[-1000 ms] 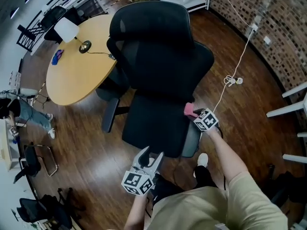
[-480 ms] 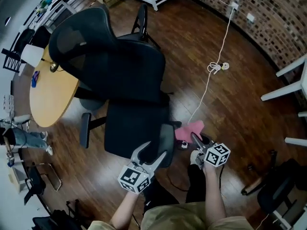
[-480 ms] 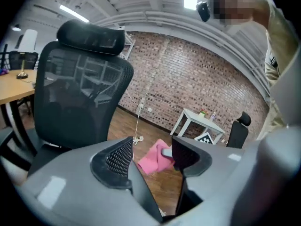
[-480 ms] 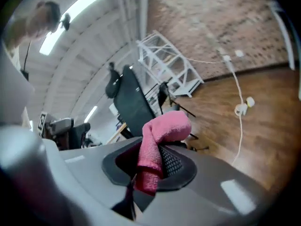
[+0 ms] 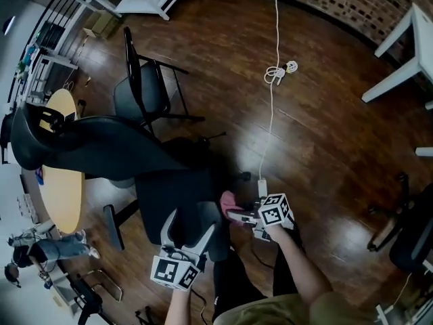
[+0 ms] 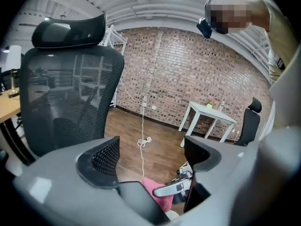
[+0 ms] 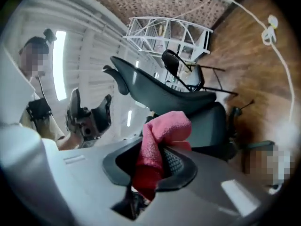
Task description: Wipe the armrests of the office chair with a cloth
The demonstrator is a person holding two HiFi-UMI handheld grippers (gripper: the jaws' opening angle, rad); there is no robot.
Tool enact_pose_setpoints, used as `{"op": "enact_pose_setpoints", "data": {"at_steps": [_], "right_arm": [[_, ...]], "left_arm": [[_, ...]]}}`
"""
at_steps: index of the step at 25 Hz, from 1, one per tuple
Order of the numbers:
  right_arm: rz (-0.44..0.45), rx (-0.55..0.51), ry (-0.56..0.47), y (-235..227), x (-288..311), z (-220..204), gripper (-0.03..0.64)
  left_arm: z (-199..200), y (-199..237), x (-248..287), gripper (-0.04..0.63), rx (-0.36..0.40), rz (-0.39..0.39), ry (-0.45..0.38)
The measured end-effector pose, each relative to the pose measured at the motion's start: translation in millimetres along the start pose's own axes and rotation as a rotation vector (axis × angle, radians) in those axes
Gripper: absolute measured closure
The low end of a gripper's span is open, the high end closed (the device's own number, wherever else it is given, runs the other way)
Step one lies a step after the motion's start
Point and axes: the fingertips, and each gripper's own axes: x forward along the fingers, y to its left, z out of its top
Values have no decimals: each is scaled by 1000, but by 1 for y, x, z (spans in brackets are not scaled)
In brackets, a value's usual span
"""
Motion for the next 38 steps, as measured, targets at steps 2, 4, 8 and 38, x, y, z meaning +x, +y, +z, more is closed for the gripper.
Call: {"op": "enact_pose_setpoints", "data": {"at_steps": [2,4,8,38], "right_arm": [[112,127,-24,-4,10,4,564],[153,182,2,-14,17,-4,566],[61,114,12,-44,43,-12,560],[21,-7,-136,8,21,-63,559]], "left_arm": [[-6,9,5,158,-7,13,4],[-15,18,12,141,-3,11,11],[-34,38,25,110,38,-18,41],[-53,33,32,225,-13,-163,59]]}}
